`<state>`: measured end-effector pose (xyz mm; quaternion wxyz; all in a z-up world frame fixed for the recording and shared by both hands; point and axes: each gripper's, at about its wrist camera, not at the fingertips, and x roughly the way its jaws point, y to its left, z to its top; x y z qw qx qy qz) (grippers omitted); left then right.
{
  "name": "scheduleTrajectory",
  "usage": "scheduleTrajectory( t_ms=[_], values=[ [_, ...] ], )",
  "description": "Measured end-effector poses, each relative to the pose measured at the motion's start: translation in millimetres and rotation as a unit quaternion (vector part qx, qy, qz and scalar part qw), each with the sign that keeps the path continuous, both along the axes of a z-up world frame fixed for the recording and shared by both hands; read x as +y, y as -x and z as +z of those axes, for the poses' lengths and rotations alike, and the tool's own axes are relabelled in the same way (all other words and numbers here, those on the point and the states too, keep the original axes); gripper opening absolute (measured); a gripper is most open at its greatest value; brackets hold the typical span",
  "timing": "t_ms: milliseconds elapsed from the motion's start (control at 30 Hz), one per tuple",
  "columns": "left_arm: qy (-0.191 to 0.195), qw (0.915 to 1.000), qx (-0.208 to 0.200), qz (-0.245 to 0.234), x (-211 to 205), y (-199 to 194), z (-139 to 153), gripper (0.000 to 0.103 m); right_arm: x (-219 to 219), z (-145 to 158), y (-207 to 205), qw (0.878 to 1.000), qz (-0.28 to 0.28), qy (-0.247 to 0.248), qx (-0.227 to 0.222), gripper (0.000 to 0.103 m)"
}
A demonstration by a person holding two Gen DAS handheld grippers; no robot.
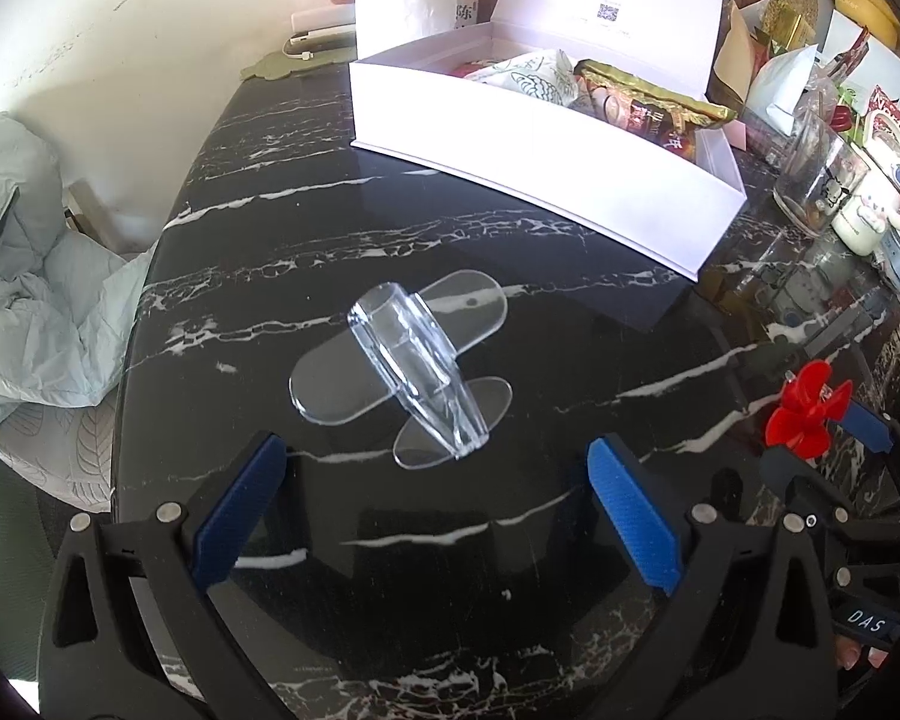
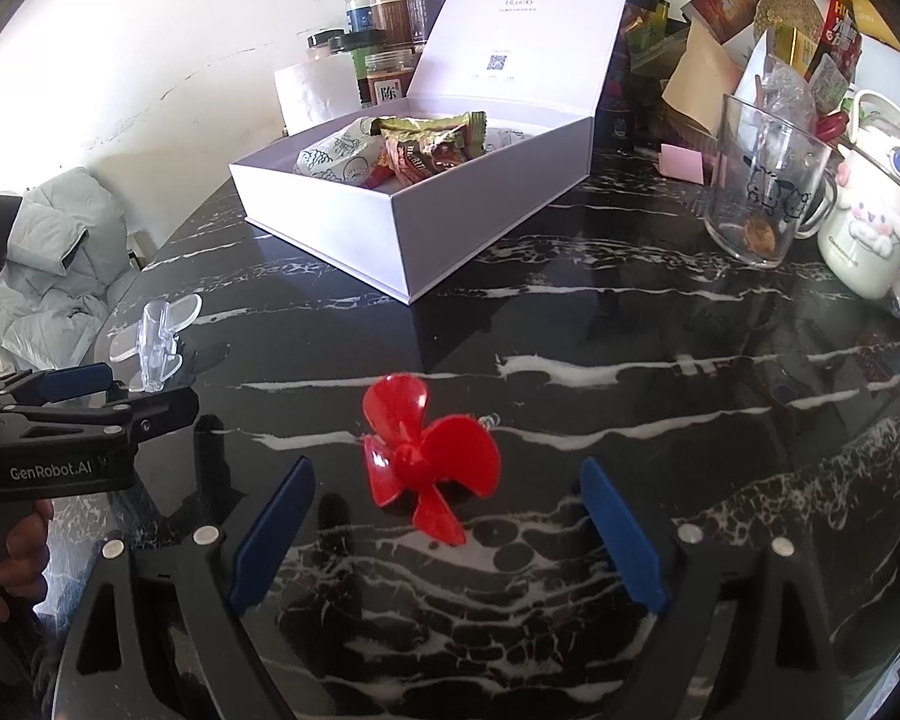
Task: Organize objects
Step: 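Grasp the clear plastic stand with left gripper while right gripper grasps the red propeller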
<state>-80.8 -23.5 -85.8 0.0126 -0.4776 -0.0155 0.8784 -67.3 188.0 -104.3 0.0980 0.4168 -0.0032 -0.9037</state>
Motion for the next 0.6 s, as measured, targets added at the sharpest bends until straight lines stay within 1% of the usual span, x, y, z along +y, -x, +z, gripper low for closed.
scheduleTrajectory(
  t_ms=[133, 267, 433, 567, 600],
  values=[
    [0.005, 1.0, -0.001, -0.001, 1.3, 7.0, -0.9, 0.101, -0.7, -0.4, 5.8, 1.0, -0.002, 0.003, -0.001, 0.094],
    [0.011, 0.9999, -0.001, -0.007, 3.2, 15.5, -1.7, 0.102, -2.6, -1.5, 12.9, 1.0, 0.0, 0.009, -0.01, 0.102],
    [0.011, 0.9999, 0.004, -0.012, 5.8, 25.7, -2.4, 0.103, -1.7, -1.5, 21.0, 1.0, -0.018, 0.01, -0.016, 0.102],
    [0.012, 0.9997, 0.011, -0.019, 8.7, 32.1, -3.0, 0.103, -0.8, -1.4, 21.0, 1.0, -0.019, 0.012, -0.016, 0.102],
    [0.012, 0.9996, 0.013, -0.021, 9.2, 33.9, -3.0, 0.103, 0.1, -1.0, 20.7, 1.0, -0.019, 0.014, -0.015, 0.1]
  ],
)
